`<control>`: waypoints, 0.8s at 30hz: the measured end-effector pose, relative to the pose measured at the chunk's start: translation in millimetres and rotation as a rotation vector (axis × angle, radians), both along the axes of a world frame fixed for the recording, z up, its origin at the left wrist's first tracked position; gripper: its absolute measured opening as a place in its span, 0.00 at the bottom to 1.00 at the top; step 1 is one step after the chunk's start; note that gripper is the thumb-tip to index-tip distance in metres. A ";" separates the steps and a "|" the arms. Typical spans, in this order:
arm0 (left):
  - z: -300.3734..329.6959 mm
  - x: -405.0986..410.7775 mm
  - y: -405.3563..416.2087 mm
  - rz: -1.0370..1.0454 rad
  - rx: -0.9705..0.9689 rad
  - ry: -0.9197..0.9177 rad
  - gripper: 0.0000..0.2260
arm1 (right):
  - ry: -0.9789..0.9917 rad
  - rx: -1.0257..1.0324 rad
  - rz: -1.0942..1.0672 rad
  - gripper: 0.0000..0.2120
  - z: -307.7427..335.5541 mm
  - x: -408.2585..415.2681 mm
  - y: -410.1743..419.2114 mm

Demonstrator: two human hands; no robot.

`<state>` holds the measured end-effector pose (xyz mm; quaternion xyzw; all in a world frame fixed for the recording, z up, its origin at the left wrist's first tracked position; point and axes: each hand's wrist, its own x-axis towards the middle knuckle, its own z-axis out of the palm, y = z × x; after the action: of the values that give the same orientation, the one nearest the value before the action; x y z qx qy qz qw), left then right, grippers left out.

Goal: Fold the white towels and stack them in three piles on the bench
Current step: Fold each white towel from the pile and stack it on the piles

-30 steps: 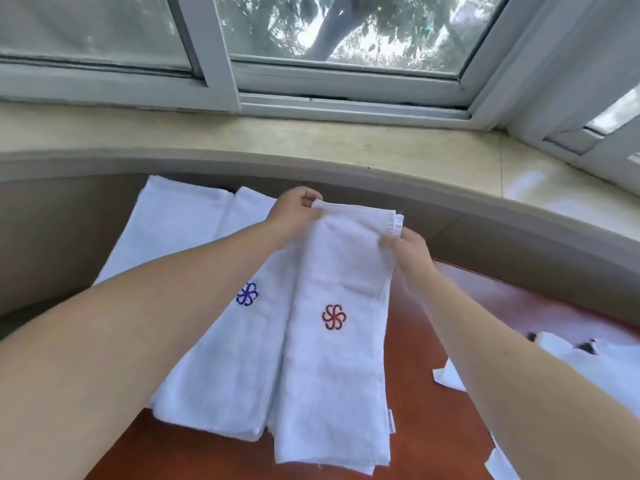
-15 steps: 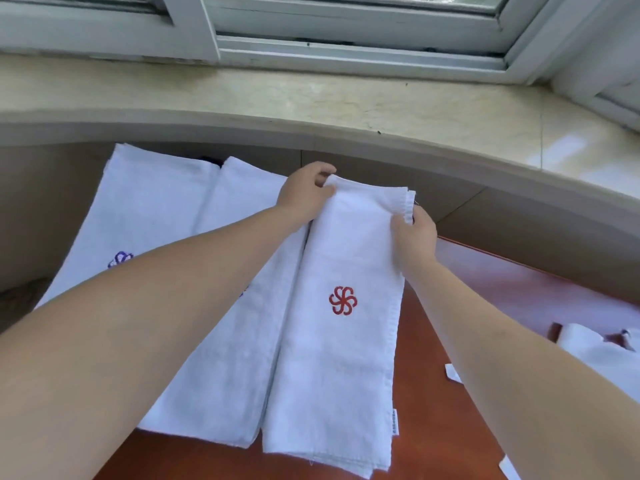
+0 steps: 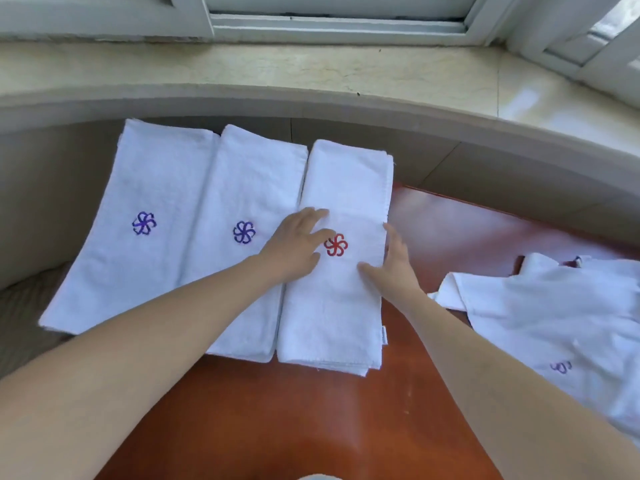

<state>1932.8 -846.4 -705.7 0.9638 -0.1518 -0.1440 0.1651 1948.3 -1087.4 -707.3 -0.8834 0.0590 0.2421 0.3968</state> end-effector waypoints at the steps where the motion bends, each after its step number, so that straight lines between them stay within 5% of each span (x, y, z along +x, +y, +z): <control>1: -0.4 -15.9 -2.7 -0.018 0.036 0.018 0.25 | 0.016 -0.037 0.029 0.41 1.7 -17.5 -2.6; 5: 4.8 -75.8 -11.0 -0.075 0.195 0.119 0.28 | 0.053 -0.202 0.172 0.40 11.3 -83.4 -10.4; 12: 39.7 -153.9 -26.6 -0.017 0.204 0.216 0.30 | 0.204 -0.272 0.223 0.39 49.0 -169.5 -26.7; 24: 112.8 -271.7 -140.2 0.109 0.136 0.064 0.30 | -0.003 -0.242 0.270 0.35 129.9 -290.3 -109.4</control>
<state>1661.1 -986.6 -592.9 0.9745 -0.0836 -0.1756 0.1118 1657.9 -1196.8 -577.3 -0.9249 -0.0323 0.2831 0.2517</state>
